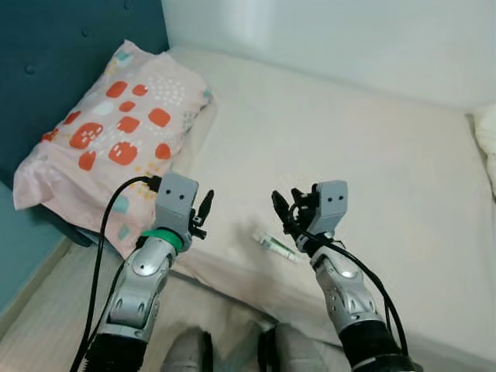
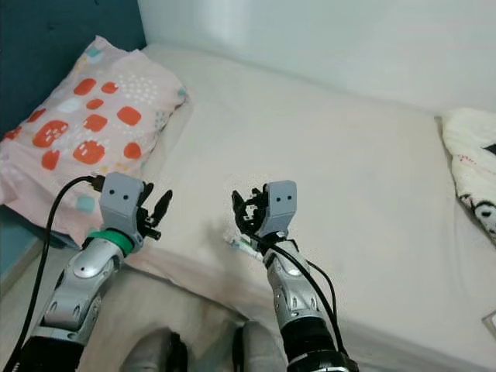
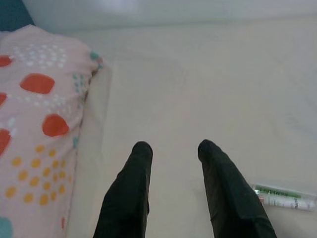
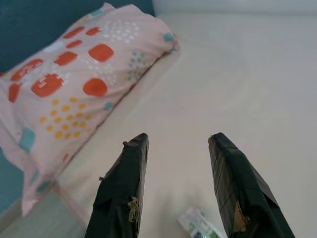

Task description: Clean up the room

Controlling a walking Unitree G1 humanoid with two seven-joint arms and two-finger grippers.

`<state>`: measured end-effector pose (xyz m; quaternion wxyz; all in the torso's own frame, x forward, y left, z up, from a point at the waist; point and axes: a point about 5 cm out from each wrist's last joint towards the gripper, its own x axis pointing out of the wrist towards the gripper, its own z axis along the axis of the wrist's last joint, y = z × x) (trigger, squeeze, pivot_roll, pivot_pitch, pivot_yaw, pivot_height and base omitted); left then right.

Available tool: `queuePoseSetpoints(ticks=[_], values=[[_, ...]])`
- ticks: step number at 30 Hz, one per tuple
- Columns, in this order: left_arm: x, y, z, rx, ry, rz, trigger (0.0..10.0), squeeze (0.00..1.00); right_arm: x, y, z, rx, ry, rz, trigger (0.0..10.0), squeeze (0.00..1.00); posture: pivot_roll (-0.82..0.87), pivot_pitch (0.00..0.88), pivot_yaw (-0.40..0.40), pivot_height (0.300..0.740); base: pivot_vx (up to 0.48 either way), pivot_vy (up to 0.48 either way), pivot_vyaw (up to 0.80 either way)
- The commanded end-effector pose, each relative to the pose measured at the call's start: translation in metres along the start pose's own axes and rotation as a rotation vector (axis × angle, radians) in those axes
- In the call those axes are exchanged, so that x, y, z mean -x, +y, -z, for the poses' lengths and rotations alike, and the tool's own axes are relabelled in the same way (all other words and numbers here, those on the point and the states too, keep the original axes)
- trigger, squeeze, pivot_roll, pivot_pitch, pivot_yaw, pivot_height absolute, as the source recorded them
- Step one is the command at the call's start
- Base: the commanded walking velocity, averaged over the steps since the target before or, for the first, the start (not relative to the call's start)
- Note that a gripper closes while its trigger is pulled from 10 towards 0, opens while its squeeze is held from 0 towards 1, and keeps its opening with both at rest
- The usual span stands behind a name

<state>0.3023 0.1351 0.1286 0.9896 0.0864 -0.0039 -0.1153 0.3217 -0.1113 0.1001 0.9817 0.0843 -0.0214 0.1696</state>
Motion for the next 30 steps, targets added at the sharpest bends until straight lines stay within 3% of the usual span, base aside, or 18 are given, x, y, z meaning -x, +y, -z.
queuePoseSetpoints(ticks=[1,11,12,19,24,25,30], values=[[0.003,-0.002,0.005,-0.003,0.028,0.011,10.0,0.0,0.004,-0.001,0.008,0.006,0.03,0.004,10.0,0.0,-0.05,0.11,0.047,0.614,0.0,0.0,0.0],[0.004,-0.003,0.004,-0.007,0.032,0.015,10.0,0.0,0.003,-0.008,0.01,0.056,0.079,-0.018,10.0,0.0,-0.04,0.119,0.053,0.609,0.0,0.0,0.0],[0.005,-0.003,0.004,-0.01,0.036,0.018,10.0,0.0,0.001,-0.015,0.014,0.074,0.15,-0.053,10.0,0.0,-0.04,0.13,0.057,0.609,0.0,0.0,0.0],[0.009,-0.002,0.004,-0.014,0.044,0.019,10.0,0.0,0.001,-0.02,0.023,0.125,0.253,-0.116,10.0,0.0,-0.02,0.155,0.066,0.609,0.0,0.0,0.0],[0.015,0.0,0.004,-0.018,0.058,0.015,10.0,0.0,0.001,-0.03,0.028,0.21,0.331,-0.141,10.0,0.0,0.0,0.201,0.078,0.609,0.0,0.0,0.0],[0.018,0.001,0.005,-0.02,0.067,0.013,10.0,0.0,0.0,-0.035,0.028,0.224,0.352,-0.139,10.0,1.0,0.01,0.215,0.081,0.609,0.0,0.0,0.0],[0.03,0.004,0.007,-0.027,0.094,0.007,10.0,0.0,-0.006,-0.047,0.023,0.302,0.389,-0.109,10.0,1.0,0.03,0.263,0.091,0.609,0.0,0.0,0.0]])
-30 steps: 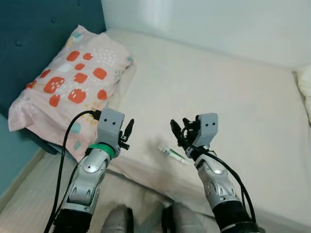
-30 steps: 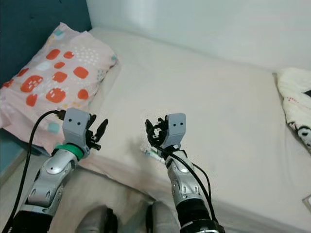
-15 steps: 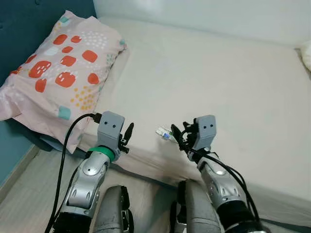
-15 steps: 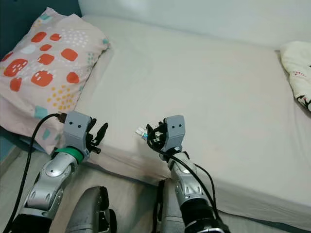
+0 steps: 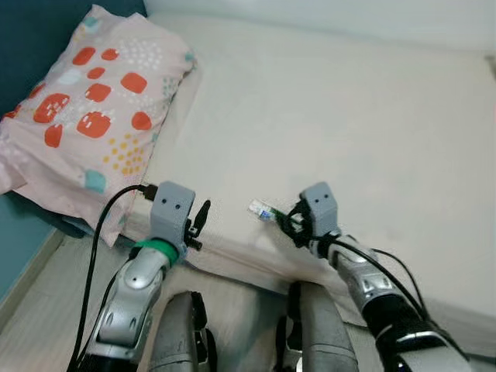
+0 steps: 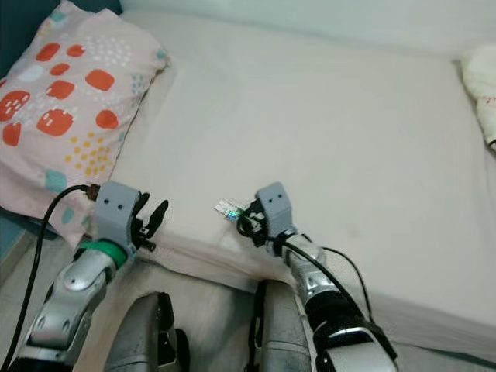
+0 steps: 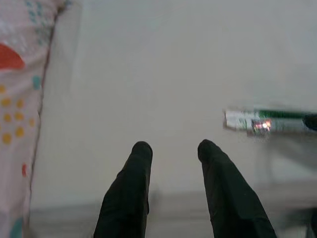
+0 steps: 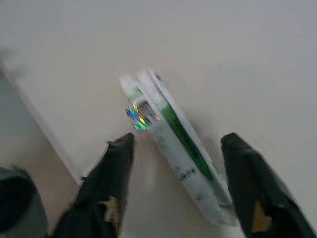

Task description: Clean up the room

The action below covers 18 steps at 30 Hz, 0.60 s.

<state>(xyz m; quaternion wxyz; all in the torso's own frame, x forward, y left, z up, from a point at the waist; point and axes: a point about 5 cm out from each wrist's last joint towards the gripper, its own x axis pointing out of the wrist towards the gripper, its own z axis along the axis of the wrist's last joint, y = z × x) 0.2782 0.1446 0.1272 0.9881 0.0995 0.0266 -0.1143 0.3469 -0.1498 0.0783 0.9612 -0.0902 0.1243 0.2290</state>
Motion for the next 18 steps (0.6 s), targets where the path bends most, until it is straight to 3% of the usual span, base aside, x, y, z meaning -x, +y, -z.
queuePoseSetpoints(ticks=[1,2,3,13,14,15,18], values=[[0.004,0.0,0.005,-0.008,0.031,0.003,10.0,0.0,0.0,0.004,0.008,0.011,0.031,-0.004,10.0,1.0,0.03,0.263,0.091,0.609,0.0,0.0,0.0],[0.007,0.001,0.006,-0.009,0.039,0.0,10.0,0.0,-0.001,0.001,0.007,0.022,0.041,0.008,10.0,0.44,0.04,0.277,0.096,0.609,0.0,0.0,0.0],[0.01,0.002,0.006,-0.01,0.045,-0.002,10.0,0.0,-0.002,-0.001,0.005,0.042,0.049,0.016,10.0,0.0,0.05,0.288,0.1,0.609,0.0,0.0,0.0],[0.021,0.006,0.004,-0.017,0.065,-0.014,10.0,0.0,-0.008,-0.001,-0.002,0.036,0.056,-0.017,10.0,0.0,0.1,0.328,0.122,0.609,0.0,0.0,0.0],[0.026,0.01,0.003,-0.023,0.075,-0.029,10.0,0.0,-0.01,-0.001,-0.001,0.024,0.085,-0.01,0.9,0.0,0.12,0.334,0.123,0.609,0.0,0.0,0.0],[0.027,0.012,0.003,-0.025,0.079,-0.036,10.0,0.0,-0.011,-0.002,-0.001,0.02,0.094,-0.002,0.0,0.0,0.12,0.334,0.123,0.609,0.0,0.0,0.0],[0.029,0.013,0.003,-0.025,0.083,-0.044,10.0,0.0,-0.012,-0.002,-0.003,0.014,0.091,0.001,0.0,0.0,0.12,0.333,0.123,0.609,0.0,0.0,0.0]])
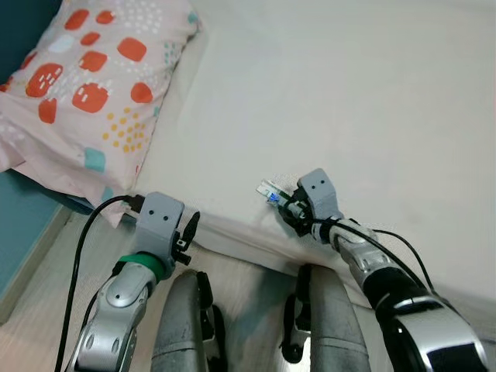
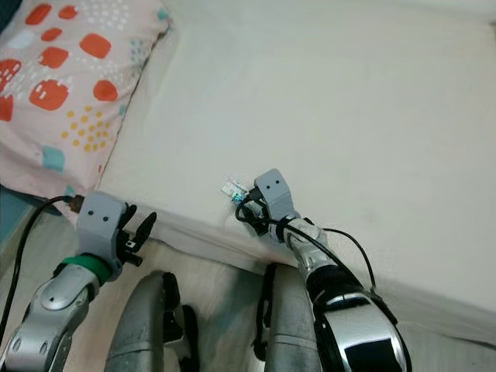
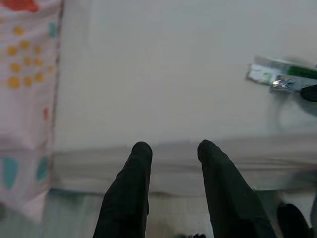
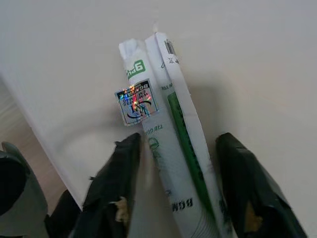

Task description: Clean up the room

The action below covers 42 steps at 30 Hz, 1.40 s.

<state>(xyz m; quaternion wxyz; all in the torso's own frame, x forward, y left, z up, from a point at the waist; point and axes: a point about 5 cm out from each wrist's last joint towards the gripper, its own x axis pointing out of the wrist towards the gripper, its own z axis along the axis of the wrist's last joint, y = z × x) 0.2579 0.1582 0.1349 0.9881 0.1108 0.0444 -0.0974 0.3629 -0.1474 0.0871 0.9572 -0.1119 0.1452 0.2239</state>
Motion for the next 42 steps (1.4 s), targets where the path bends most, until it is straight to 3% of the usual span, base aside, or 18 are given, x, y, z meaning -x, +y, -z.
queuePoseSetpoints(ticks=[1,6,12,20,21,22,23,24,27,32,36,37,42], values=[[0.005,0.004,0.007,-0.006,0.044,-0.015,10.0,0.0,0.0,0.005,0.008,-0.023,0.033,-0.011,0.0,0.0,0.11,0.328,0.121,0.609,0.0,0.0,0.0],[0.002,0.002,0.006,-0.001,0.043,-0.014,10.0,0.0,0.0,0.003,0.006,-0.031,0.021,-0.009,0.0,0.0,0.1,0.314,0.116,0.609,0.0,0.0,0.0],[-0.007,-0.001,0.001,0.016,0.027,-0.018,10.0,0.0,0.0,-0.001,-0.007,-0.099,-0.082,-0.017,0.0,0.0,0.07,0.284,0.101,0.609,0.0,0.0,0.0],[-0.017,-0.004,-0.003,0.03,-0.001,-0.023,10.0,0.0,0.001,0.005,-0.017,-0.111,-0.187,-0.036,0.0,0.0,0.02,0.218,0.062,0.609,0.0,0.0,0.0],[-0.019,-0.003,-0.005,0.034,-0.017,-0.029,10.0,0.0,0.004,0.005,-0.023,-0.115,-0.242,-0.027,3.2,0.0,0.01,0.203,0.053,0.609,0.0,0.0,0.0],[-0.019,-0.003,-0.005,0.034,-0.017,-0.029,10.0,0.0,0.004,0.005,-0.023,-0.115,-0.242,-0.027,3.2,0.0,0.01,0.203,0.053,0.609,0.0,0.0,0.0],[-0.019,-0.003,-0.008,0.036,-0.032,-0.034,10.0,0.0,0.007,0.006,-0.029,-0.123,-0.295,-0.017,10.0,0.0,0.0,0.198,0.05,0.609,0.0,0.0,0.0],[-0.019,-0.002,-0.011,0.034,-0.053,-0.041,10.0,0.0,0.012,0.008,-0.034,-0.145,-0.363,0.012,10.0,0.0,-0.01,0.181,0.04,0.609,0.0,0.0,0.0],[-0.018,-0.001,-0.013,0.034,-0.071,-0.049,10.0,0.0,0.018,0.01,-0.036,-0.183,-0.411,0.03,10.0,0.0,-0.02,0.166,0.034,0.609,0.0,0.0,0.0],[-0.024,0.002,-0.018,0.097,-0.125,-0.095,10.0,0.0,0.048,0.012,-0.035,-0.234,-0.566,0.181,10.0,0.0,-0.07,0.1,0.012,0.609,0.0,0.0,0.0],[-0.035,0.0,-0.021,0.129,-0.138,-0.104,10.0,0.0,0.058,0.008,-0.045,-0.22,-0.64,0.242,10.0,0.0,-0.08,0.078,0.008,0.609,0.0,0.0,0.0],[-0.041,-0.002,-0.025,0.142,-0.149,-0.104,10.0,0.0,0.059,0.001,-0.055,-0.164,-0.663,0.288,10.0,0.0,-0.08,0.056,0.004,0.618,0.0,0.0,0.0],[-0.047,-0.003,-0.031,0.164,-0.169,-0.11,10.0,0.0,0.064,-0.005,-0.072,-0.135,-0.695,0.323,10.0,0.0,-0.08,0.035,-0.001,0.636,0.0,0.0,0.0]])
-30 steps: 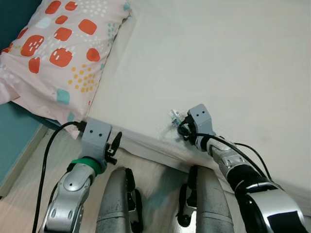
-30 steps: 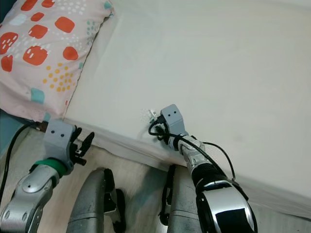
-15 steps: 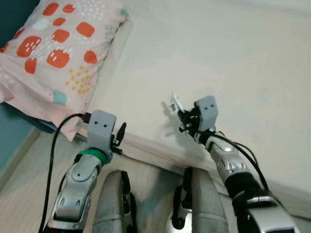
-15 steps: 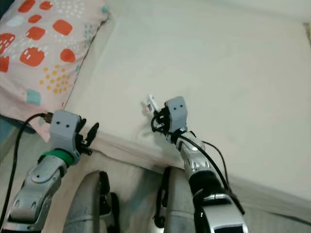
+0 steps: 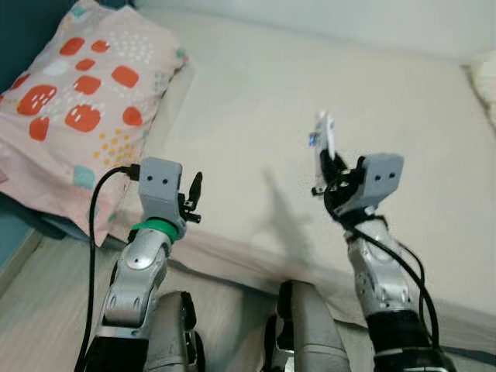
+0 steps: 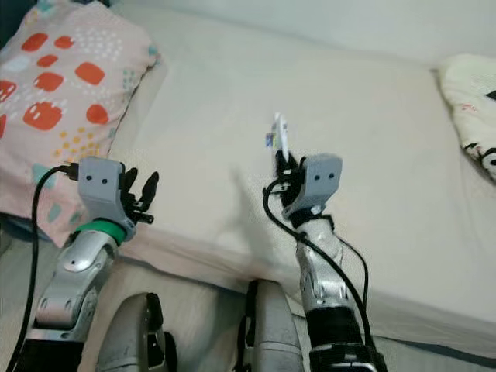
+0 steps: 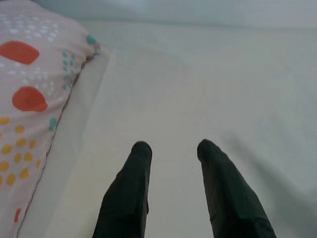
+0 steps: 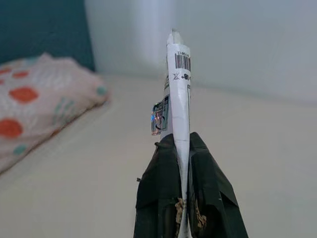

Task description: Clean up the room

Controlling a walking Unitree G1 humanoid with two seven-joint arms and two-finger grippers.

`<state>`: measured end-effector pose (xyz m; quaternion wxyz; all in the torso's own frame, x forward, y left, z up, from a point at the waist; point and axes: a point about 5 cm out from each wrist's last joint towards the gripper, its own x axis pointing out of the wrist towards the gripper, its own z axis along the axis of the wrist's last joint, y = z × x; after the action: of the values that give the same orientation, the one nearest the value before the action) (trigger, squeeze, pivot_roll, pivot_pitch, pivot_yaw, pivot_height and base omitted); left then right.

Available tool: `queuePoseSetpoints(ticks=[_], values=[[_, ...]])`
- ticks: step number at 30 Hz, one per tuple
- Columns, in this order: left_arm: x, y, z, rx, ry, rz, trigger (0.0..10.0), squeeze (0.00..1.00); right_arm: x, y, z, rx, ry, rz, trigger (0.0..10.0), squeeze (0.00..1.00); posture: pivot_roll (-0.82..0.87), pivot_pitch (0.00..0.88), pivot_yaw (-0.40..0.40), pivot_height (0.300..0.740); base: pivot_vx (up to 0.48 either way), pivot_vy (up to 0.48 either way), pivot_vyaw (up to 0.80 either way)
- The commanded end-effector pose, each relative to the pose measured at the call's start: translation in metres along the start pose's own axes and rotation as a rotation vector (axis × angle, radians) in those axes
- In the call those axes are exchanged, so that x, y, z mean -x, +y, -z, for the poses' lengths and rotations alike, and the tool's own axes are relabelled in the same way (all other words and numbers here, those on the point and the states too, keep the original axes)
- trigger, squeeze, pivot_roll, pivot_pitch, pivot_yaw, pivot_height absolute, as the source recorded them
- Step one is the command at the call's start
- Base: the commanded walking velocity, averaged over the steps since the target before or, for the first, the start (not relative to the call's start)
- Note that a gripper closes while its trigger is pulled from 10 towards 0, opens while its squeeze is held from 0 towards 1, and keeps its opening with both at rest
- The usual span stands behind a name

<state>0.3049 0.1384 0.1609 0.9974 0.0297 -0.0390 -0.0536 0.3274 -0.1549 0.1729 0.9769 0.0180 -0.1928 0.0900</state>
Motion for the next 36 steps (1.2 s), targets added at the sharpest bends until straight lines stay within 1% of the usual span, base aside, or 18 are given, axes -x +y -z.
queuePoseSetpoints(ticks=[1,4,10,16,17,21,26,33,36], values=[[0.0,0.001,0.002,0.012,0.003,-0.012,10.0,0.0,-0.001,-0.002,-0.003,0.013,0.001,0.008,10.0,0.0,-0.08,0.035,-0.001,0.636,0.0,0.0,0.0],[-0.003,0.001,-0.001,0.015,-0.012,-0.019,10.0,0.0,-0.005,-0.003,-0.009,0.014,-0.008,0.006,10.0,0.0,-0.08,0.027,-0.007,0.649,0.0,0.0,0.0],[-0.007,0.002,0.0,0.014,-0.021,-0.026,10.0,0.0,-0.004,-0.001,-0.006,0.014,0.007,0.005,10.0,0.0,-0.08,0.023,-0.008,0.672,0.0,0.0,0.0],[-0.008,-0.002,0.0,0.007,-0.028,-0.015,10.0,0.0,-0.002,0.0,-0.004,0.011,0.023,0.01,10.0,0.0,-0.08,0.024,-0.005,0.694,0.0,0.0,0.0],[-0.009,-0.003,0.0,0.01,-0.031,-0.01,10.0,0.0,-0.001,0.0,-0.003,0.008,0.031,0.009,10.0,0.0,-0.08,0.024,-0.005,0.704,0.0,0.0,0.0],[-0.01,-0.004,-0.001,0.011,-0.035,-0.006,10.0,0.0,-0.001,0.001,-0.001,0.007,0.038,0.009,10.0,0.0,-0.08,0.026,-0.002,0.713,0.0,0.0,0.0],[-0.013,-0.006,-0.002,0.015,-0.041,-0.002,10.0,0.0,0.001,0.0,0.0,0.005,0.05,0.014,10.0,0.0,-0.08,0.029,-0.002,0.739,0.0,0.0,0.0],[-0.012,-0.008,0.001,0.017,-0.034,0.002,10.0,0.0,0.003,0.0,0.007,-0.031,0.086,0.03,10.0,0.0,-0.08,0.036,-0.002,0.74,0.0,0.0,0.0],[-0.011,-0.009,0.003,0.018,-0.027,0.003,10.0,0.0,0.005,0.005,0.012,-0.073,0.108,0.028,10.0,0.0,-0.08,0.038,-0.002,0.74,0.0,0.0,0.0]])
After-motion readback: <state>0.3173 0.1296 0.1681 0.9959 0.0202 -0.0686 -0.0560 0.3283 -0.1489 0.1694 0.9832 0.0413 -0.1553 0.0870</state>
